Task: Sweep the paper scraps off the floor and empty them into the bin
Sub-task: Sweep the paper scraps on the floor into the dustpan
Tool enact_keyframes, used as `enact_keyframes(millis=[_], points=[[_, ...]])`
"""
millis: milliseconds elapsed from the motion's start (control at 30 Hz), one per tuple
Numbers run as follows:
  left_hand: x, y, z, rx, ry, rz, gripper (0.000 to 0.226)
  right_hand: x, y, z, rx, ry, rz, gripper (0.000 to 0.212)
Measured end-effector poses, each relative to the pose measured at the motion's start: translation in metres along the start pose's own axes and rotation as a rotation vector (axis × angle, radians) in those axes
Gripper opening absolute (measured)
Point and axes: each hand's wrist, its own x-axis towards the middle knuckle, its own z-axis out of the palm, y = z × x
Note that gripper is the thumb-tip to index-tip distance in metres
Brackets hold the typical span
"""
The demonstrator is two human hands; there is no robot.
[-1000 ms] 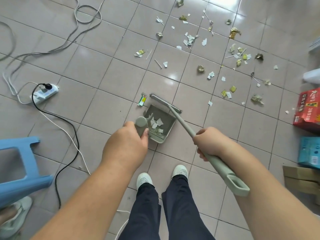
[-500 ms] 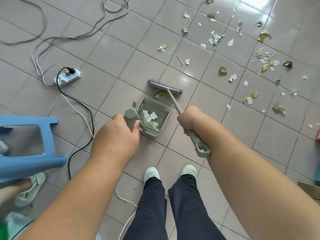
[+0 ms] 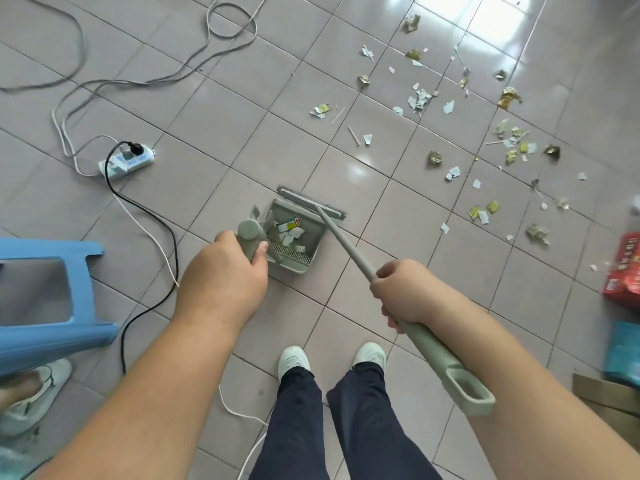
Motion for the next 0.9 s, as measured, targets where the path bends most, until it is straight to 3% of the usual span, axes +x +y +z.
enact_keyframes(millis=[367, 900], points=[[-0.004, -0.021, -0.026, 0.030, -0.018, -0.009, 0.034, 0.032, -0.008, 0.006, 0.095, 0.090, 0.067, 0.018], [-0.041, -0.041, -0.012, 0.048, -0.049, 0.027, 0.032, 0.029, -0.001, 0.033, 0.073, -0.032, 0.081, 0.022]])
